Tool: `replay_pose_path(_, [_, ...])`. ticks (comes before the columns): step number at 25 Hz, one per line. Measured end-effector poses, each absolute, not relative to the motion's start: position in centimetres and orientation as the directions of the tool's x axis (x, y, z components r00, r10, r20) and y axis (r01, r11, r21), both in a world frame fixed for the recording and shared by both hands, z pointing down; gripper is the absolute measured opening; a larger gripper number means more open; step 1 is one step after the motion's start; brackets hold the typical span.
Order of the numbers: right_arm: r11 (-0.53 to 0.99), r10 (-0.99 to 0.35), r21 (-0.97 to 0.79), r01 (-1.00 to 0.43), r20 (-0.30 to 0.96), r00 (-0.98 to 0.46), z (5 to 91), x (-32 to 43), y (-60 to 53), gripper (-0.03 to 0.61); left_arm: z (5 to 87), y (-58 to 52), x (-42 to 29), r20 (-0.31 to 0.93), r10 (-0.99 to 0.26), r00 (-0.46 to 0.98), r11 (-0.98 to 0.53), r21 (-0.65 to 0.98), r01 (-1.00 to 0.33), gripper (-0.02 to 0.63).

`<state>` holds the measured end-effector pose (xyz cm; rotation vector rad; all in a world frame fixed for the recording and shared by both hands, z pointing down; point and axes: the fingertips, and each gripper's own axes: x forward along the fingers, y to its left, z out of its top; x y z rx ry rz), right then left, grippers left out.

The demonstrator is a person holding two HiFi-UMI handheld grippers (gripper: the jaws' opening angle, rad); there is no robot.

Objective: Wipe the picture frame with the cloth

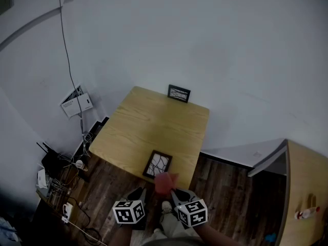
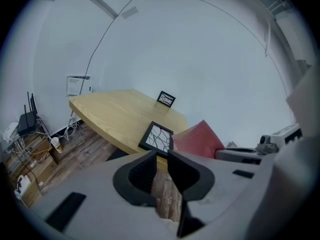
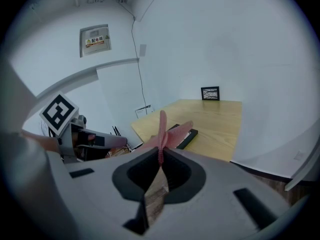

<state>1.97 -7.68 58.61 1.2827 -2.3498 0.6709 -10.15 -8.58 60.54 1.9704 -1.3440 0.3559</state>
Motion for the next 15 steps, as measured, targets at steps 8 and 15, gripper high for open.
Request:
replay_pose_path(8, [0.45,-0.701,-0.265,-0.853,0.487,-0.521,56.6,1.8,-3.6,0.009,58.4,-4.1,-10.4,0.536,-0.733,0.42,-0.19,0.431,-0.882,0.032])
replay_pose_path(15, [0.454,-0.714,-0.293,-0.841,0.445,-0.54,55.2,1.5,-0.5,0.009,57.7,-0.3,-10.3,0.527,-0.735,0.427,-0.198,0.435,-0.878,0.023])
